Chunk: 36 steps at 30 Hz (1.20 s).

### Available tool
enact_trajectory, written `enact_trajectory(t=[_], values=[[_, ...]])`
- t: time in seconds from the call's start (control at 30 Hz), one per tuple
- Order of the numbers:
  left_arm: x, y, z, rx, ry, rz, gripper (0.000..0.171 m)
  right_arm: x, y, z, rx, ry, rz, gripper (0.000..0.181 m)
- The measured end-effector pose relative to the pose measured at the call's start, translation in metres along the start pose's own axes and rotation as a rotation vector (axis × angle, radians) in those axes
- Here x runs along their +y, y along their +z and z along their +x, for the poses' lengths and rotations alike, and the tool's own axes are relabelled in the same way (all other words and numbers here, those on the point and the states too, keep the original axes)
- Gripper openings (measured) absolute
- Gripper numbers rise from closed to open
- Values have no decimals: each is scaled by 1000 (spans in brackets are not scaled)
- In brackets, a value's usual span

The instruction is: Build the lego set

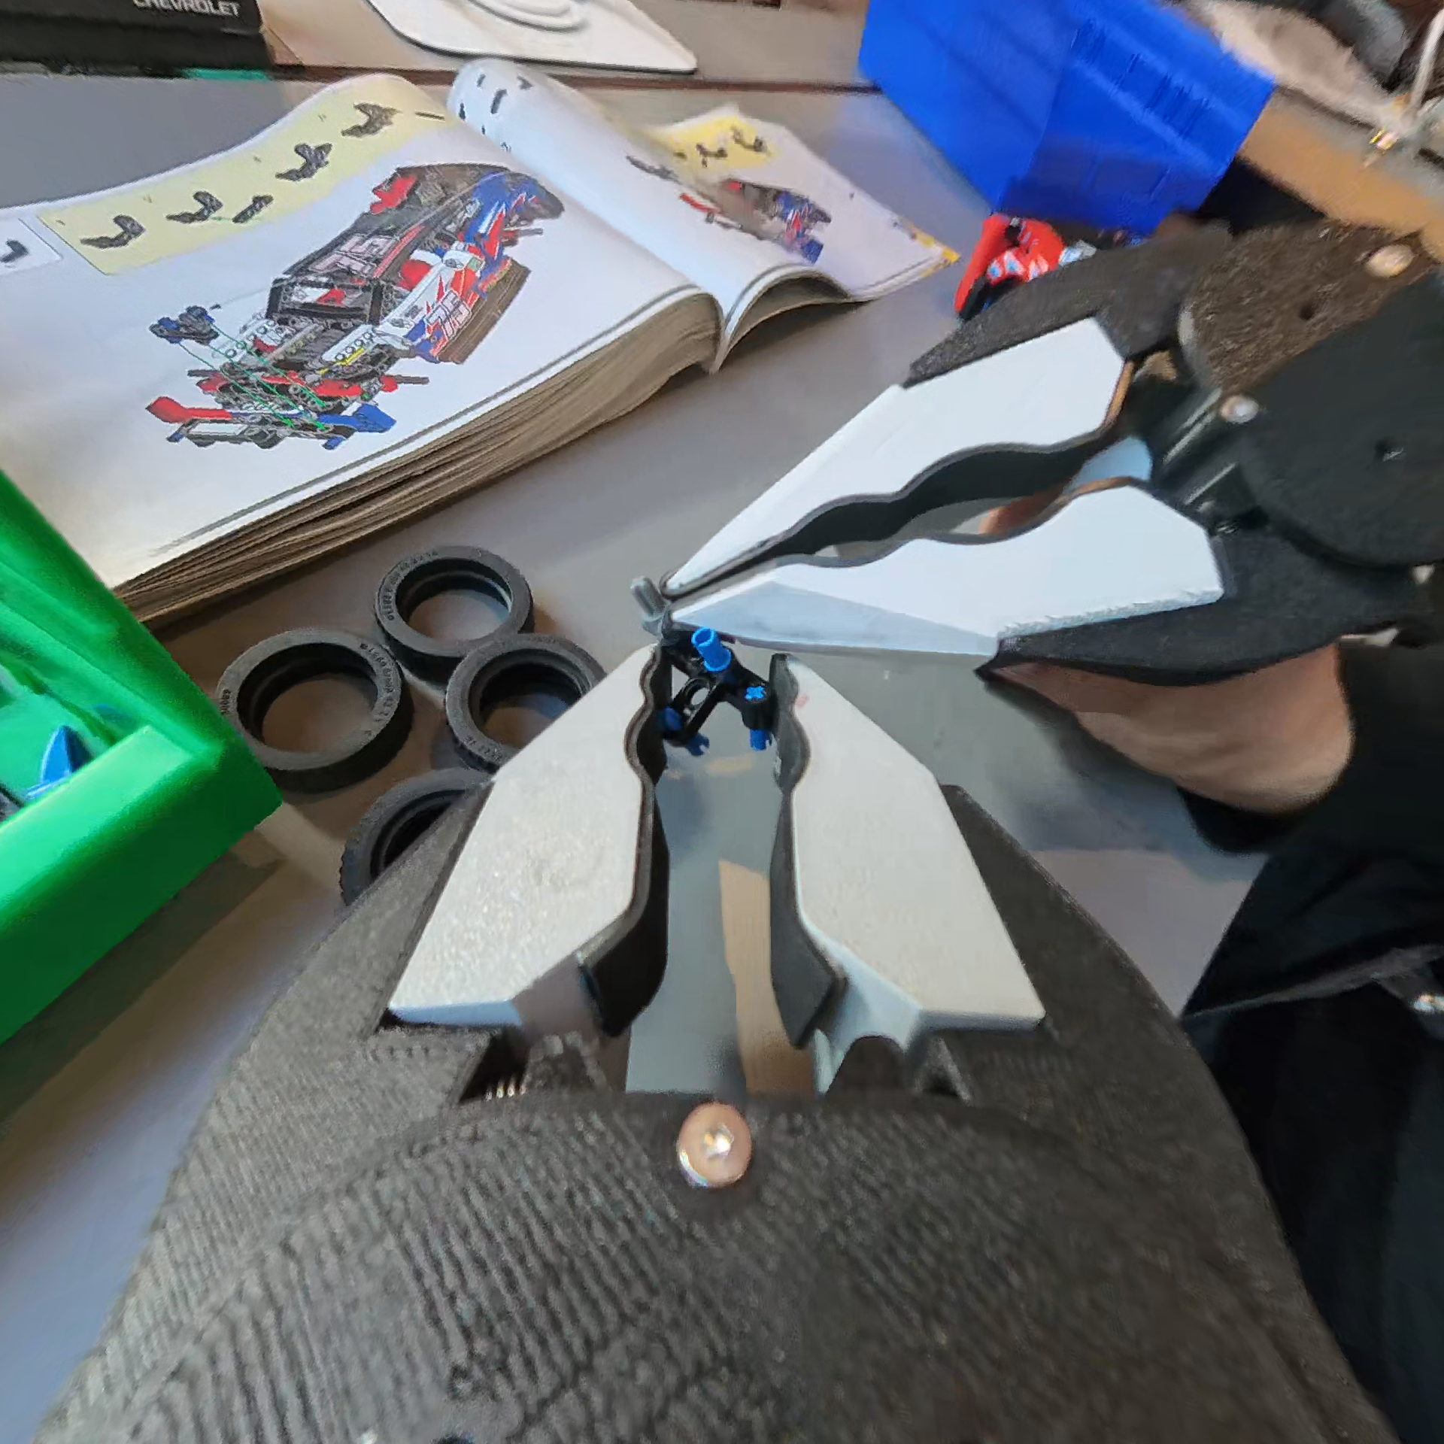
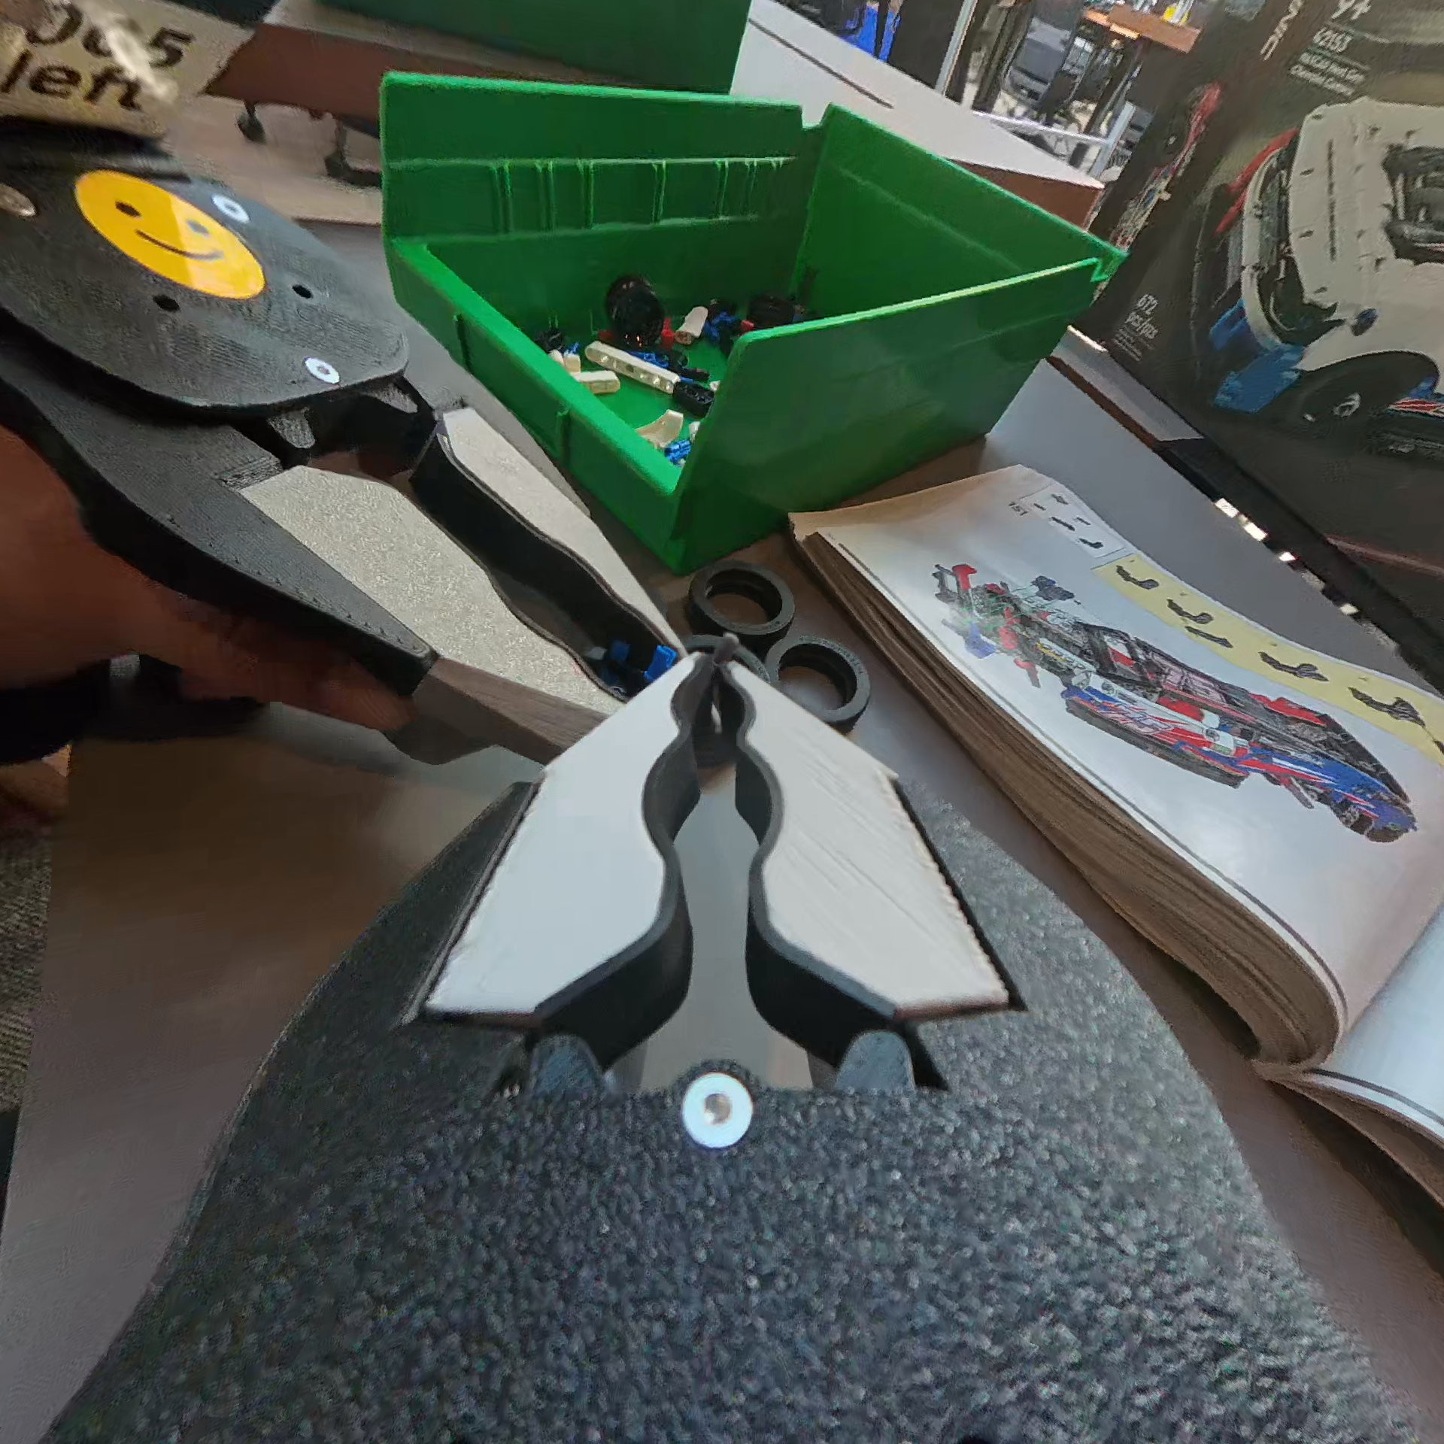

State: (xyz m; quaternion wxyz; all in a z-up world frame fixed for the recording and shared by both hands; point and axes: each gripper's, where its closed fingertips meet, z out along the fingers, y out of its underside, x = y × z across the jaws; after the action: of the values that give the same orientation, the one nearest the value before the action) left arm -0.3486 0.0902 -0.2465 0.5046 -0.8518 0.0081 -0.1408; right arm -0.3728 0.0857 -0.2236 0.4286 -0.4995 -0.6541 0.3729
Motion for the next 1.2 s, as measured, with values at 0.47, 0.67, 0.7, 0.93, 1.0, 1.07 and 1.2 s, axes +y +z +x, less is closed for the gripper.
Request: enact_trajectory(t=[0.47, 0.67, 0.7, 0.93, 1.0, 1.07, 1.2], values=[[-13, 5, 0, -12, -37, 74, 25, -10, -4, 10, 30, 58, 67, 0], [-15, 8, 2, -4, -58, 85, 25, -12, -7, 13, 30, 83, 85, 0], [-16, 9, 3, 2, -60, 88, 25, -13, -8, 14, 27, 96, 95, 0], [12, 16, 19, -15, 55, -85, 25, -11, -38, 76, 57, 472, 297, 0], [15, 18, 19, 11, 26, -115, 25, -10, -38, 74, 53, 445, 281, 0], [15, 16, 19, 12, 21, -108, 25, -4, -30, 61, 53, 359, 191, 0], [13, 12, 21, 14, 47, -82, 26, -3, -24, 34, -37, 267, 137, 0]])
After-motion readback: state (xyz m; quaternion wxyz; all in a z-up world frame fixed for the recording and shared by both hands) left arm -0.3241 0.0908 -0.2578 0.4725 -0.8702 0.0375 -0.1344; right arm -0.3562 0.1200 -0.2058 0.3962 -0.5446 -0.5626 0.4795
